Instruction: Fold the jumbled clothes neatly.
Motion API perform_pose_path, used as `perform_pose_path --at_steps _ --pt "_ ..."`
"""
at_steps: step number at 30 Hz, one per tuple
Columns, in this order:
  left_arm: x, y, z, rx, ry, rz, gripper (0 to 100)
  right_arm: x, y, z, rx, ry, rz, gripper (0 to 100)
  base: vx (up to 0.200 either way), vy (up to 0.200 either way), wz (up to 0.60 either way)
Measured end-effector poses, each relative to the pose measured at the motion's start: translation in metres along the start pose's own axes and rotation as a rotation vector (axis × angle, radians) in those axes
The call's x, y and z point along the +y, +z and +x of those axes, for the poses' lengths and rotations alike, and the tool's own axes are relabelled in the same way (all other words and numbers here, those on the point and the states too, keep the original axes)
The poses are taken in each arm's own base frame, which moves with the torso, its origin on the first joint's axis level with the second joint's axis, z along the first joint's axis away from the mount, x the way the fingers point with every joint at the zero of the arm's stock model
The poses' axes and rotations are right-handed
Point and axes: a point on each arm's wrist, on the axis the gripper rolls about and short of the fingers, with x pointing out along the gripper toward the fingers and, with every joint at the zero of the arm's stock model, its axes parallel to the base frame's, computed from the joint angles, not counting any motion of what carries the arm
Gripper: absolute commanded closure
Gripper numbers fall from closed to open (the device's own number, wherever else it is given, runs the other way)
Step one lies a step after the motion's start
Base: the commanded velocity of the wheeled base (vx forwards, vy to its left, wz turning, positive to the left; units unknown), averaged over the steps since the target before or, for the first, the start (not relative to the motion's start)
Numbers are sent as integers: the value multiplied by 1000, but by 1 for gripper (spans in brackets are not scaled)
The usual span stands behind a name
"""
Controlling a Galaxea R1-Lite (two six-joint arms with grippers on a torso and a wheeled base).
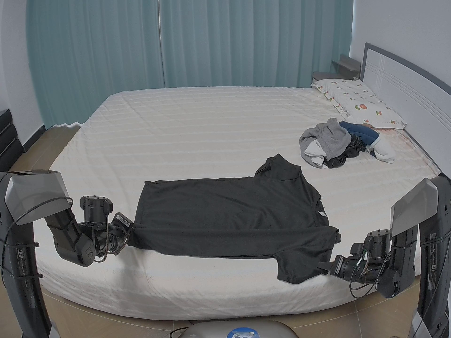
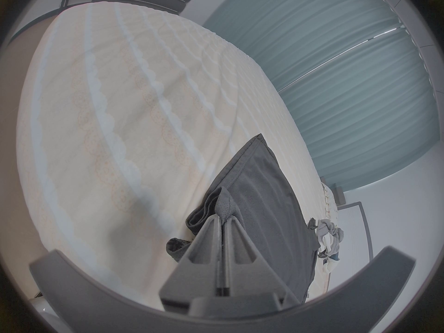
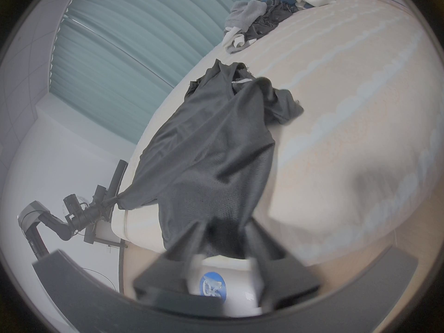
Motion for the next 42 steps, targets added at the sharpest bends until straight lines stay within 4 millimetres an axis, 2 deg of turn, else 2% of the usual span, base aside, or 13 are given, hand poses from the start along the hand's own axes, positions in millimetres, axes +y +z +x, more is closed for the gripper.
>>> perform_pose_path --at_steps 8,16,24,29,42 --pt "5 -3 -5 25 25 35 100 -4 -10 -26 44 -50 4 100 0 0 0" --pt "22 -9 -28 119 163 201 100 -6 -19 -50 84 -92 -44 100 0 0 0" --pt "27 -14 -44 225 297 295 100 -7 -25 -55 132 -116 -77 100 0 0 0" --pt "28 -18 -47 247 300 378 100 -10 -29 -57 175 -137 -117 100 0 0 0" --pt "47 -33 -49 279 410 529 100 -13 -35 -60 238 -161 -167 100 0 0 0"
